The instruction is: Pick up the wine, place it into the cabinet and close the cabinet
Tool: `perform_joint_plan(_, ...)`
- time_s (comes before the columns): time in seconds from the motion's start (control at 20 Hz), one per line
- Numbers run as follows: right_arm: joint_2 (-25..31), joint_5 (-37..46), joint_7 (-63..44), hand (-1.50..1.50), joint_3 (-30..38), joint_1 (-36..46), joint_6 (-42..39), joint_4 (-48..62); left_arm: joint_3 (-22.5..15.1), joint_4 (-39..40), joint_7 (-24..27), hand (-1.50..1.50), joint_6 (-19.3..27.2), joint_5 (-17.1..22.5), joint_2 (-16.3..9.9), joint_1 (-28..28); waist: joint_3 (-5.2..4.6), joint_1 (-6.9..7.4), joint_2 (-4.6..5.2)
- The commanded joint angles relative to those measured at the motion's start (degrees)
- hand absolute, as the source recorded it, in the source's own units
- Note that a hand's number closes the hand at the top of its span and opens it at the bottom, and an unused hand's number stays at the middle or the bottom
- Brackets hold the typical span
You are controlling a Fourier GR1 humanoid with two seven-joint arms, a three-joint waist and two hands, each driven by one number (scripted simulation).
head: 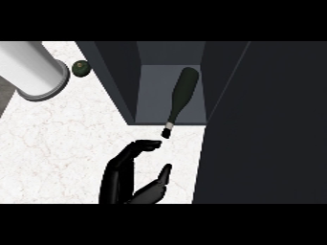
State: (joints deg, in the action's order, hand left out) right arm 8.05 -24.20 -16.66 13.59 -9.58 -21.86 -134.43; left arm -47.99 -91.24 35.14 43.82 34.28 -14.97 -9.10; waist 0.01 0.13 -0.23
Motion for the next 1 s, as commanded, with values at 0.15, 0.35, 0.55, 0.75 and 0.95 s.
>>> perform_joint_plan(0.15, 5.4, 0.9, -0.5, 1.5, -0.4, -1.4, -8.0, 1.4, -0.6, -9.4, -1.3, 1.5, -4.6, -1.6, -11.5, 8.6, 0.0, 0.28, 0.13)
perform_joint_plan(0.35, 7.4, -1.5, 1.7, 1.5, -1.7, -4.4, -14.9, -1.9, 3.4, -12.6, 2.1, 1.5, -10.4, 0.7, -19.3, 14.9, -0.02, 0.3, -0.01)
perform_joint_plan(0.55, 7.9, -7.4, -0.4, 1.5, -7.1, -8.8, -19.0, -2.6, 6.6, -12.5, 2.8, 1.5, -12.2, 1.4, -20.4, 15.9, -0.04, -0.12, 0.04)
perform_joint_plan(0.75, 8.8, -8.6, -3.8, 1.5, -13.2, -12.4, -18.9, -7.7, 12.4, -16.3, 4.0, 1.5, -17.2, 5.0, -27.5, 20.9, -0.1, 0.14, -0.13)
perform_joint_plan(0.95, 6.5, -3.9, -4.6, 1.5, -23.7, -14.6, -19.5, -10.8, 17.8, -14.6, 5.3, 1.5, -20.2, 8.0, -28.3, 22.3, -0.12, -0.21, -0.16)
